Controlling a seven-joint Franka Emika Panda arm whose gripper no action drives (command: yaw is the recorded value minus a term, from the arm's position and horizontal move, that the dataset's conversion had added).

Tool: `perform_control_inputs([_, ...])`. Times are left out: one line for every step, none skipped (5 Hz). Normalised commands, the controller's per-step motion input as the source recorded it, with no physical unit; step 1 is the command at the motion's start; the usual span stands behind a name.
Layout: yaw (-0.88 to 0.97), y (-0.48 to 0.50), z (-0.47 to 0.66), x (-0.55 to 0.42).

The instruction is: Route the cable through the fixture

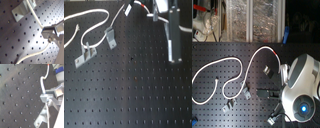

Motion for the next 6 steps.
perform_control_inputs([0.04,0.501,0.15,0.175])
perform_control_inputs([0.25,0.057,0.00,-0.004])
perform_control_inputs([-0.03,0.231,0.05,0.123])
perform_control_inputs([0.00,0.503,0.15,0.281])
perform_control_inputs([-0.06,0.252,0.09,0.148])
perform_control_inputs([-0.02,0.002,0.04,0.069])
